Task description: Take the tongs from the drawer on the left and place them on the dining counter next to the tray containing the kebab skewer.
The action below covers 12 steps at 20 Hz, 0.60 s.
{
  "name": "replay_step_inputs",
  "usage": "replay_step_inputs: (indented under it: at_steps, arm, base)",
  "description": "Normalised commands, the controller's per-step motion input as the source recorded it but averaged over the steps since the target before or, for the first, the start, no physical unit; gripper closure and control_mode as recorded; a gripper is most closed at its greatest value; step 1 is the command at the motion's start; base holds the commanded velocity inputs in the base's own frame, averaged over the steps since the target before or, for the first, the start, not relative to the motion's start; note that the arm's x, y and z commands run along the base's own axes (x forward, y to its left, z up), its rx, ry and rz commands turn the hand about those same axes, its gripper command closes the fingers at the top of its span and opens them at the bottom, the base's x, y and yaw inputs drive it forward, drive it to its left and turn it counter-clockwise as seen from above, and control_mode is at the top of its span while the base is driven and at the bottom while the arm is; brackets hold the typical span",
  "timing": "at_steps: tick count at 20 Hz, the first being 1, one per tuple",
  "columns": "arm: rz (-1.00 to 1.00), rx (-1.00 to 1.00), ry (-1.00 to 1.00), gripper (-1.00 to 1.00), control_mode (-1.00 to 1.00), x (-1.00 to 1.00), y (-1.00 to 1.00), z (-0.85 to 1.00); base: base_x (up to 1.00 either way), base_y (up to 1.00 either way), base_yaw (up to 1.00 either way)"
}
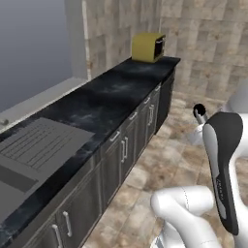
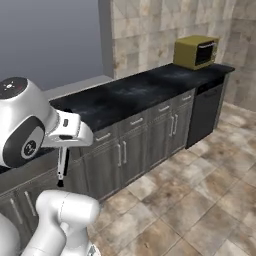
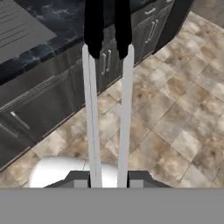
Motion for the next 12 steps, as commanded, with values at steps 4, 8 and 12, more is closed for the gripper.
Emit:
replay_step_inputs:
  at_steps: [4,8,12]
  arm:
    - [0.0,0.0,0.0,1.0,1.0,0.0,0.0,0.0]
    - [0.0,0.0,0.0,1.0,1.0,0.0,0.0,0.0]
    - [0.0,0.0,0.0,1.0,1.0,0.0,0.0,0.0]
  base:
    - [0.71,-0.73,-0.46]
    - [0.86,-0.31,-0.51]
    - [0.97,-0.19,-0.48]
